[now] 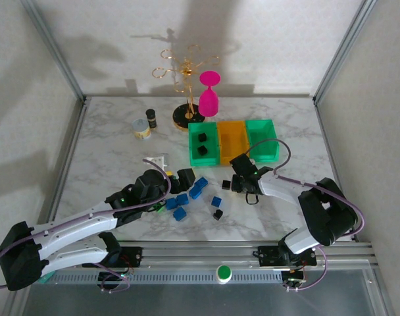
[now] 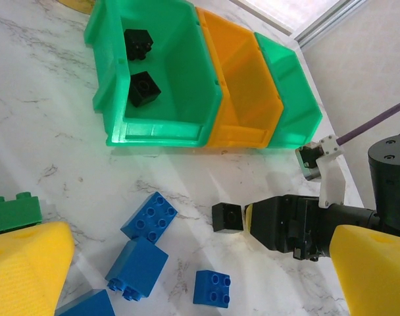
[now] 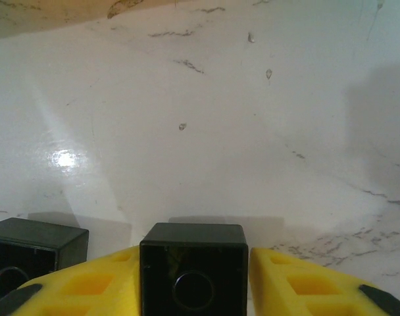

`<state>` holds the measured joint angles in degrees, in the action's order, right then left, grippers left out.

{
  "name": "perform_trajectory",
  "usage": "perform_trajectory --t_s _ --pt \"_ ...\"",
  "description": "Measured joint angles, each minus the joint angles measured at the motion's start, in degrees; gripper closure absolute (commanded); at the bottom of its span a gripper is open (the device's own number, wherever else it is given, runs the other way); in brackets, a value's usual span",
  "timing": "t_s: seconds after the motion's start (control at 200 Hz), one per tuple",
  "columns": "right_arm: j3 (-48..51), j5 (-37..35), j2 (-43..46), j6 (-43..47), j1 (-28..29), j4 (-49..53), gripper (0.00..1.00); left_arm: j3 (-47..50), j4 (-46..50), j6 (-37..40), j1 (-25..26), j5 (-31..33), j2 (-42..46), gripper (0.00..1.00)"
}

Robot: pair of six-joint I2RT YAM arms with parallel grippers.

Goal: Sort the legos into containers by color
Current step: Pick up the lego from the center of the table, then place the lego in the container.

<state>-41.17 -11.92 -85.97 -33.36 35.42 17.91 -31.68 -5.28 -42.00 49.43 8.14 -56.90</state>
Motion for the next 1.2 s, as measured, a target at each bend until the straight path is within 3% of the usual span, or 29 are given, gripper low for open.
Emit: perform_trajectory --t_s 0.426,0.776,1.196 --pt "-2.1 -0.5 2.5 0.8 0.0 3.1 0.70 0.0 0.0 0.2 0.0 0.5 0.7 0.00" --pt "-14.7 -1.7 5.6 0.8 4.2 8.3 0.70 -0.2 2.3 1.7 -0.6 1.4 3.7 0.00" --pt "-32.6 -1.4 -10.0 3.5 7.6 5.6 0.71 -0.6 5.2 3.2 -9.8 0.2 8.2 0.00"
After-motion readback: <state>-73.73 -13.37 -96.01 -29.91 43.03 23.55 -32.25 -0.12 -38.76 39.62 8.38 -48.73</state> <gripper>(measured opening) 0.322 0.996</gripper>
